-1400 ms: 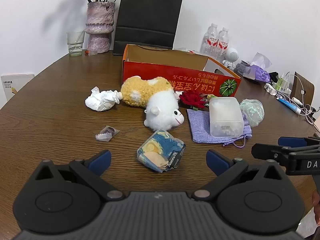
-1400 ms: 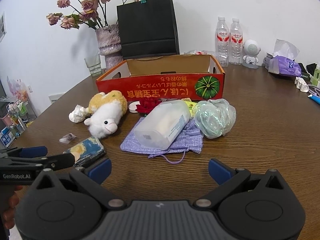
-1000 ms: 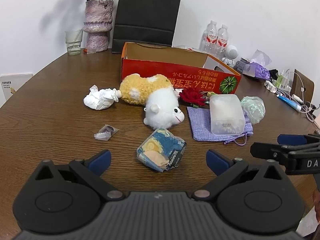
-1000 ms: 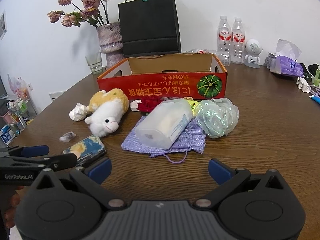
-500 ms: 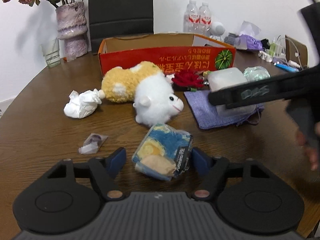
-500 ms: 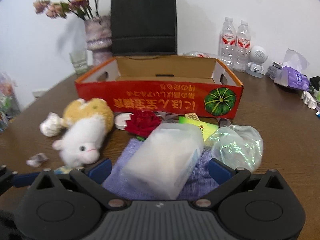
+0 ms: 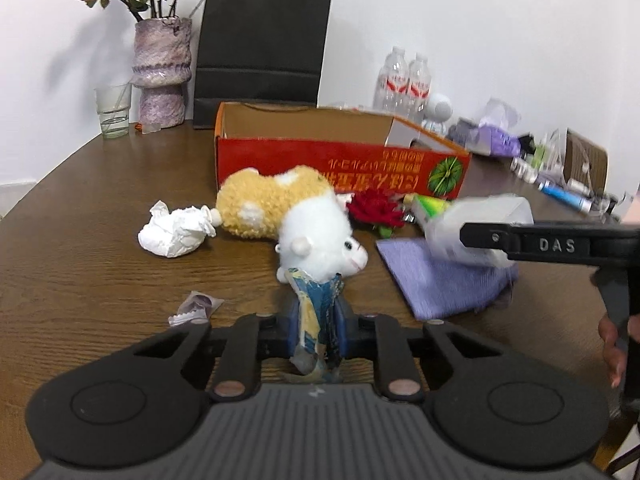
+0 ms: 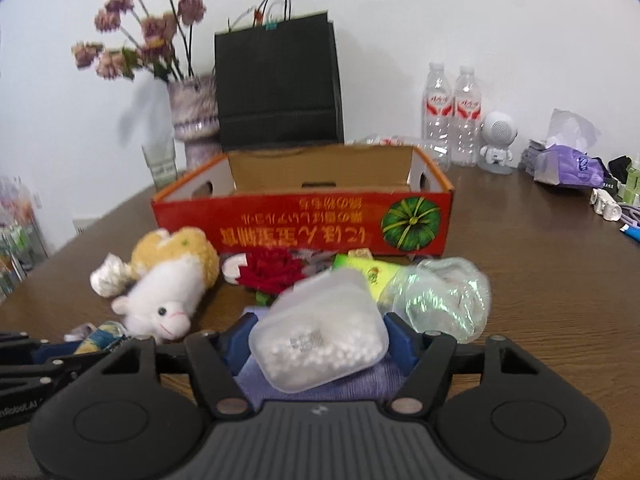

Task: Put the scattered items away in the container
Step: 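Carry both items over the box and open both grippers to drop them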

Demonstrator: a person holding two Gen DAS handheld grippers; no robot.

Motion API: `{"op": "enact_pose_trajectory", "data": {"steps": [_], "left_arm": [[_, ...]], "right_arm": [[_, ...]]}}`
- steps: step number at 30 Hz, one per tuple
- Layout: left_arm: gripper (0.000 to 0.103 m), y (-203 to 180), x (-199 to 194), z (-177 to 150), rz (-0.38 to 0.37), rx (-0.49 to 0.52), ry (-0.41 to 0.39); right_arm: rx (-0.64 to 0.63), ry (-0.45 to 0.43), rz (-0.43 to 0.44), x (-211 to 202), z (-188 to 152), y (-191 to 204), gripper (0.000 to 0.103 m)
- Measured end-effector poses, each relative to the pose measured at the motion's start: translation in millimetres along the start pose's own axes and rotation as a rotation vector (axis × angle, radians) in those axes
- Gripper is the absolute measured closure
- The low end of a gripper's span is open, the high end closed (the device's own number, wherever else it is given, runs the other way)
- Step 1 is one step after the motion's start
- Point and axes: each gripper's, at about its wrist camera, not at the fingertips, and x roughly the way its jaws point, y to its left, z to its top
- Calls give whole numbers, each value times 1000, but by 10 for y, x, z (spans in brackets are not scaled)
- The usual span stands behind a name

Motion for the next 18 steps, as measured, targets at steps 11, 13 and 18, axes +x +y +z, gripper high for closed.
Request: {"op": "enact_pose_trajectory", "data": {"steps": [11, 13, 18], "left_arm": [[84, -75, -180, 516, -40, 18, -147], [84, -82, -133, 564, -45, 14, -152], [84, -60, 3, 658, -64, -3, -136]], "right_arm": [[14, -85, 57, -154, 296, -75, 64], [17, -67, 51, -58, 290, -78, 64], [30, -78, 74, -43, 307, -114, 64]]}}
